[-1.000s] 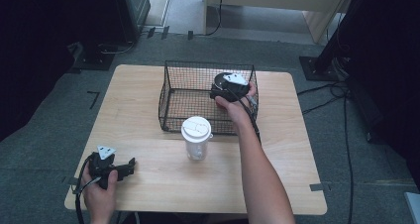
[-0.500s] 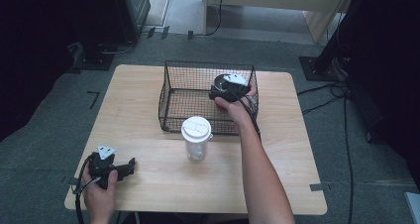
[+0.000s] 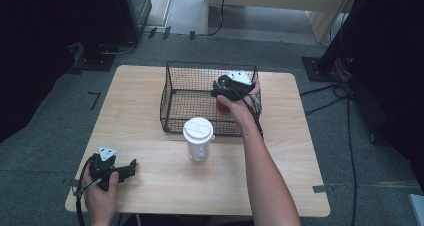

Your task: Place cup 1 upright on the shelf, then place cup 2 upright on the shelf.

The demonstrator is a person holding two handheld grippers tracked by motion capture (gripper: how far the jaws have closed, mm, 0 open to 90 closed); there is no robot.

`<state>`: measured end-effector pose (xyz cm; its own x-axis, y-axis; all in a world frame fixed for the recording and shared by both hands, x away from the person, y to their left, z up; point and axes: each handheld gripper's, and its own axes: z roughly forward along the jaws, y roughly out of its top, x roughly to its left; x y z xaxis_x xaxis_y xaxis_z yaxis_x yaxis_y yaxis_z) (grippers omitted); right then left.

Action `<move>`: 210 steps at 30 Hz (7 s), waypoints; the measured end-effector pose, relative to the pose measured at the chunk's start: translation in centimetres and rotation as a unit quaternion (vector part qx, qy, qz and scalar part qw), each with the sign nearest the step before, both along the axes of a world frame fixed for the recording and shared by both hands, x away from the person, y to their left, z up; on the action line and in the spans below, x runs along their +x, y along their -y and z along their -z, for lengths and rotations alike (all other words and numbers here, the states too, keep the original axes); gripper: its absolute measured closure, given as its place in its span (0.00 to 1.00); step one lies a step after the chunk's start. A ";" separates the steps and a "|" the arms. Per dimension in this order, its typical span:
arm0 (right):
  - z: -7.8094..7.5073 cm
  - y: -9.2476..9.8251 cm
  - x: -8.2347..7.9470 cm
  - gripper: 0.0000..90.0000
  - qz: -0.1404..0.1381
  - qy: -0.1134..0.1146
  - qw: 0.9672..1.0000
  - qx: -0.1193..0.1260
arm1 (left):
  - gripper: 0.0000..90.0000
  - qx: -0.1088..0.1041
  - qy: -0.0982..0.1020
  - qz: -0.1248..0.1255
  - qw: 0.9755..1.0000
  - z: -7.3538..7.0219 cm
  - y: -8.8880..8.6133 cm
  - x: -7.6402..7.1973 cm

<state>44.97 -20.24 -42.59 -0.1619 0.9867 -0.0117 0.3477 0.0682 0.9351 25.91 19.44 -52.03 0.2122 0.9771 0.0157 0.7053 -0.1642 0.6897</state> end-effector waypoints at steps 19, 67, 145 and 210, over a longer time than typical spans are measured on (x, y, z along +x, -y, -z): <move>-3.8 0.4 -2.1 0.00 -0.011 0.043 0.999 0.016 | 0.00 0.000 0.000 0.000 1.000 0.0 0.0 0.0; -1.9 5.6 -16.1 0.00 -0.056 0.049 0.997 0.032 | 0.00 -0.002 0.001 -0.001 1.000 0.0 0.0 0.0; 4.7 -2.4 -21.8 0.00 -0.173 -0.005 0.983 0.061 | 0.00 -0.001 0.001 -0.001 1.000 0.0 0.0 0.0; 0.4 -7.5 -19.0 0.18 -0.195 0.073 0.977 0.041 | 0.00 -0.001 0.001 -0.001 1.000 0.0 0.0 0.0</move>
